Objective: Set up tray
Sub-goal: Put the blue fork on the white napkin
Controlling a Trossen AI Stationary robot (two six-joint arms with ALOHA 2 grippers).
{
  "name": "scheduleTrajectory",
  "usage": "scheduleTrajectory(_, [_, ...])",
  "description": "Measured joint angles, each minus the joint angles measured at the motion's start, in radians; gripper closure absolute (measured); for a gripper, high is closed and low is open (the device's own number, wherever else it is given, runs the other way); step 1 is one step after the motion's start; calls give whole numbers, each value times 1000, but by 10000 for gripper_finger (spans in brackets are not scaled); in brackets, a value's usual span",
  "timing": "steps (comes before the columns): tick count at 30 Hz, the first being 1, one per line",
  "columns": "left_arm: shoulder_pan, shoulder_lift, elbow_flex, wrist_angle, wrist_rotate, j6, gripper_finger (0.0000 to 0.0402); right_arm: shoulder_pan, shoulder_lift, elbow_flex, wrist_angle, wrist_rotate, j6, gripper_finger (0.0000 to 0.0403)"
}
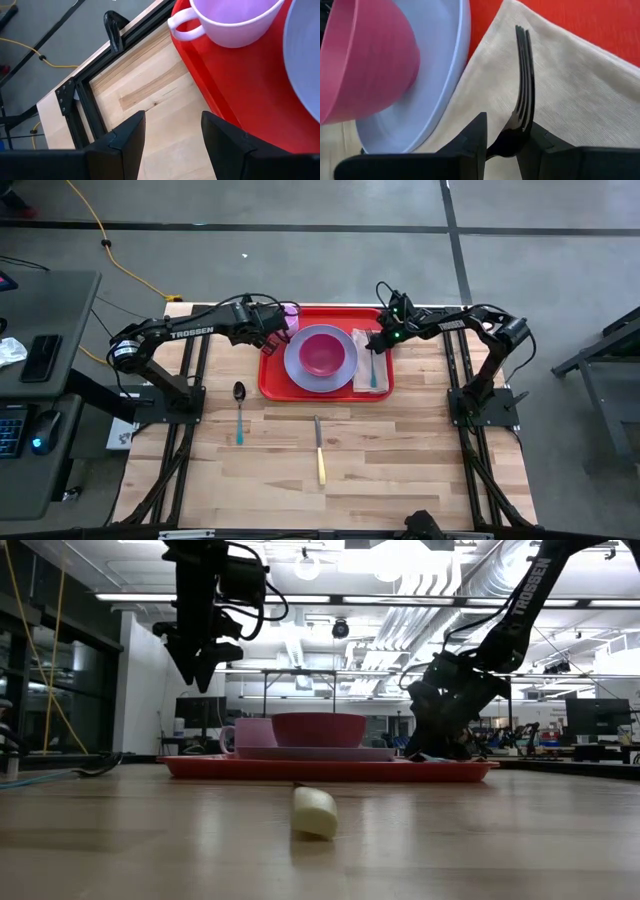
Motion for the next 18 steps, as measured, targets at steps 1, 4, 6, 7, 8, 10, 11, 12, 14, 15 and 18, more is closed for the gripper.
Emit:
scheduleTrajectory(1, [0,0,0,1,0,0,181,0,0,0,-3,0,-2,332])
scheduleTrajectory(4, [0,0,0,7,0,7,181,0,0,0,-10,0,-3,320])
scheduleTrajectory(6, [0,0,0,8,0,18,181,0,0,0,-16,0,-4,309])
scheduleTrajectory(7, [0,0,0,8,0,19,181,0,0,0,-17,0,-4,304])
scheduleTrajectory(8, [0,0,0,8,0,20,181,0,0,0,-18,0,-4,298])
scheduleTrajectory(10, [0,0,0,8,0,21,181,0,0,0,-19,0,-5,288])
scheduleTrajectory(11, [0,0,0,8,0,21,181,0,0,0,-19,0,-5,283])
scheduleTrajectory(12, [0,0,0,8,0,21,181,0,0,0,-19,0,-5,279])
scheduleTrajectory(14, [0,0,0,7,0,25,181,0,0,0,-19,0,-6,273])
scheduleTrajectory(15, [0,0,0,6,0,28,181,0,0,0,-19,0,-6,271])
scheduleTrajectory(18, [0,0,0,6,0,41,181,0,0,0,-27,0,-23,269])
